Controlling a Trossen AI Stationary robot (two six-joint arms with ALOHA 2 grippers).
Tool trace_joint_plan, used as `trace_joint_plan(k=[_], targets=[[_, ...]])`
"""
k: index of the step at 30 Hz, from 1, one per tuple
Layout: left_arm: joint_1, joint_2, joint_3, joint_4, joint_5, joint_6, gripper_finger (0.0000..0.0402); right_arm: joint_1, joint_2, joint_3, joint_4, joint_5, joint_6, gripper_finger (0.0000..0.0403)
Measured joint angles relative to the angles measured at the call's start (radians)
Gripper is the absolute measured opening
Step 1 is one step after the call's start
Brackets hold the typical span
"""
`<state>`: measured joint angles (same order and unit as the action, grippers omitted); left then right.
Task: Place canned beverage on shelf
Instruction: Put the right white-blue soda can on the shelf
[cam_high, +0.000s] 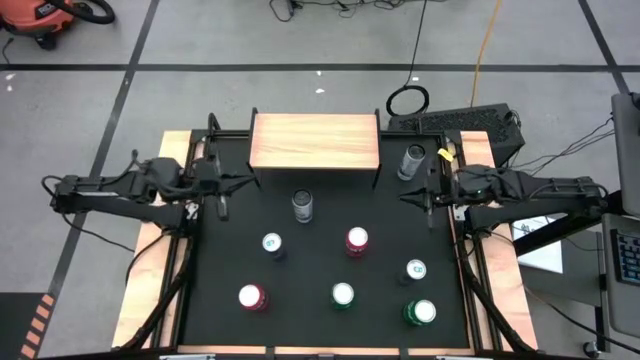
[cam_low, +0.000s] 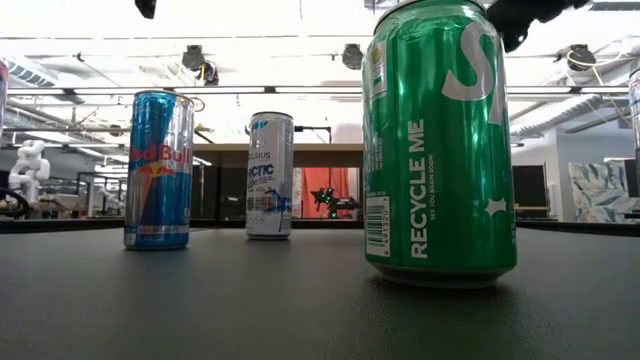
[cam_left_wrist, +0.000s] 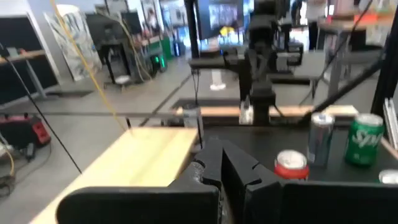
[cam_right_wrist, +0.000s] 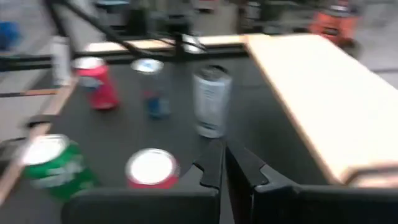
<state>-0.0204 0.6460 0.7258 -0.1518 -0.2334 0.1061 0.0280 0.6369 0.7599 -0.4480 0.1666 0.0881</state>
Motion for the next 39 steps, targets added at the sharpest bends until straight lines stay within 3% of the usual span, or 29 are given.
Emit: trace_joint_plan(k=[7,13,26,34,39], targets=[[0.0,0.08,0.0,0.011,0.028,-0.02,0.0,0.0,0.0,-0.047,-0.097,0.318,0.081,0.0],[0.0,0.144,0.0,0.041,0.029,-0.02,0.0,0.0,0.0,-0.055,-0.214,0.461,0.215,0.0006],[0.0,0.198,0.0,0.118,0.031,0.005,0.0,0.045,-0.009,-0.324,-0.029,0.648,0.444,0.0063],[0.0,0.197,0.0,0.123,0.031,0.009,0.0,0.071,-0.01,-0.348,-0.041,0.704,0.515,0.0093],[0.0,0.197,0.0,0.123,0.03,0.012,0.0,0.072,-0.007,-0.348,-0.116,0.739,0.606,0.0133]])
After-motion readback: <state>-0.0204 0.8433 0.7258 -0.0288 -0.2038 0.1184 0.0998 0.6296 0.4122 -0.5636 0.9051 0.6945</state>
